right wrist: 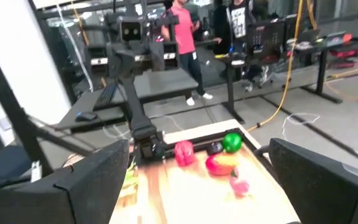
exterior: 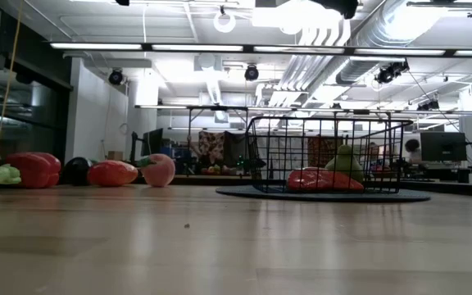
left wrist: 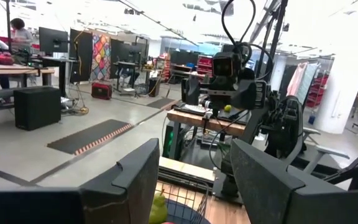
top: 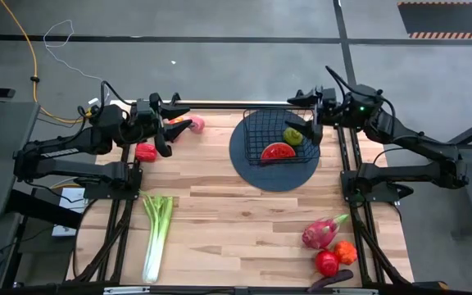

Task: Build produce basket
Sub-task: Put the dragon fruit into the black wire basket

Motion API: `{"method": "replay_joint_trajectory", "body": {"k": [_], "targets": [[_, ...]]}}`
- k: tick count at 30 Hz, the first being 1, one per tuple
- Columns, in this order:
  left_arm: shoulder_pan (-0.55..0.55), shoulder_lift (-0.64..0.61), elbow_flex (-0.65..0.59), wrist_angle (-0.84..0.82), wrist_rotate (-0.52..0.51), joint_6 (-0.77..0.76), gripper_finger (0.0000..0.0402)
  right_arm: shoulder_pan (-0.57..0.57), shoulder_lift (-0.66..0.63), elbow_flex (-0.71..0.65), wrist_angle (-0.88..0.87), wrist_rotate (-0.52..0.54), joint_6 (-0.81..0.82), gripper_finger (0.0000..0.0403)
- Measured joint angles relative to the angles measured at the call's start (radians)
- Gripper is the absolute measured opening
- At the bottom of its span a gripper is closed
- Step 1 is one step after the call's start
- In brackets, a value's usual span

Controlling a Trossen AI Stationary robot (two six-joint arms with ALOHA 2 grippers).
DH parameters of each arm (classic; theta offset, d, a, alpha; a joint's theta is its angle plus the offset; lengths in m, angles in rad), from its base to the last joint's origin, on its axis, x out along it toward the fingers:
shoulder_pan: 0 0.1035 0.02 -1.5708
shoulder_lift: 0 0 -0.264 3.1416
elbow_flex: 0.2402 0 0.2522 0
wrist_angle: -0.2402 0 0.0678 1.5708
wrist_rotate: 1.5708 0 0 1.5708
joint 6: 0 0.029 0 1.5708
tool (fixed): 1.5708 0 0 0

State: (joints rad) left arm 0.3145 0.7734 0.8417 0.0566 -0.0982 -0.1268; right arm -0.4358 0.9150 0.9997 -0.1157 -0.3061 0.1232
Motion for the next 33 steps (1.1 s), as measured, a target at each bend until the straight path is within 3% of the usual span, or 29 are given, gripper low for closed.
{"method": "replay_joint_trajectory", "body": {"k": [12, 19, 27, 33], "targets": [[0.000, 0.000, 0.000, 0.000, -0.002, 0.003, 0.0186, 0.000, 0.000, 0.000, -0.115, -0.154, 0.008, 0.0378], [0.000, 0.000, 0.000, -0.002, -0.002, 0.000, 0.0186, 0.043, 0.018, 0.083, -0.388, -0.166, -0.022, 0.0378], [0.000, 0.001, 0.000, -0.009, -0.002, 0.008, 0.0186, 0.285, 0.096, 0.237, -0.889, -0.080, -0.030, 0.0378], [0.000, 0.000, 0.000, -0.018, -0.003, 0.077, 0.0186, 0.554, 0.149, 0.216, -1.119, 0.001, 0.222, 0.0378]]}}
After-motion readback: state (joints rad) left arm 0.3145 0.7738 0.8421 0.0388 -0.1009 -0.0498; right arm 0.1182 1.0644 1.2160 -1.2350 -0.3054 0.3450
